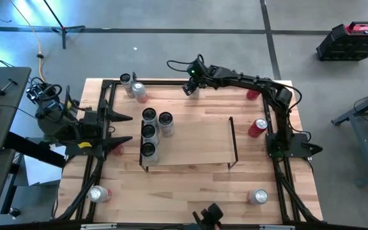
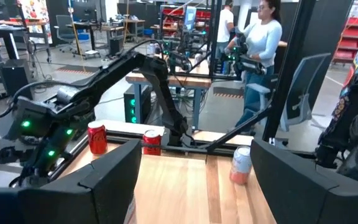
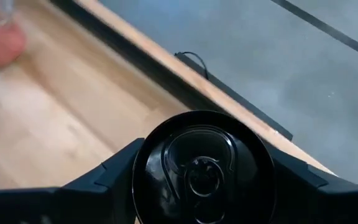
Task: Place canned beverage on shelf
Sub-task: Put the right white pink soda can aligned with the other white pink soda can on the shelf, then adjust the white pink soda cans on the shelf
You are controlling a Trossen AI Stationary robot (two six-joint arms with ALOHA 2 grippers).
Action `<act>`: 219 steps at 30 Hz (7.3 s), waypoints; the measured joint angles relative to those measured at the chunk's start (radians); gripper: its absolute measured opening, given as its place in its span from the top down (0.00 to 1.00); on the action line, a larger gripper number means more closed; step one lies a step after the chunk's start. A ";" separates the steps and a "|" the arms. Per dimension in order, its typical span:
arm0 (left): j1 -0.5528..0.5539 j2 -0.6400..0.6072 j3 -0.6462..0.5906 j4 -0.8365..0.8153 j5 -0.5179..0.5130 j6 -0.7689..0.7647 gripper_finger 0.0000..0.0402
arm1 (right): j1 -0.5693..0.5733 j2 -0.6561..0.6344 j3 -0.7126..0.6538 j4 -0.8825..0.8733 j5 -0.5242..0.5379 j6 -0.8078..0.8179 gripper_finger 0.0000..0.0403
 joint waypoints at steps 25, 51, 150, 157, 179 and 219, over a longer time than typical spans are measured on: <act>0.002 -0.051 0.001 0.309 0.053 0.175 0.28 | 0.539 -0.400 0.367 -0.425 0.016 -0.208 0.38; 0.002 -0.025 0.001 0.343 0.086 0.146 0.28 | 0.736 -0.182 0.447 -0.381 -0.289 -0.463 0.38; 0.002 0.007 0.000 0.304 0.086 0.193 0.28 | 0.471 -0.060 0.451 -0.277 -0.238 -0.381 0.16; 0.002 0.007 0.000 0.304 0.086 0.193 0.28 | 0.471 -0.060 0.451 -0.277 -0.238 -0.407 0.16; 0.002 0.006 0.000 0.297 0.086 0.191 0.28 | 0.473 -0.060 0.451 -0.284 -0.239 -0.406 0.16; 0.002 0.007 0.000 0.285 0.085 0.172 0.28 | 0.473 -0.061 0.451 -0.314 -0.219 -0.382 0.16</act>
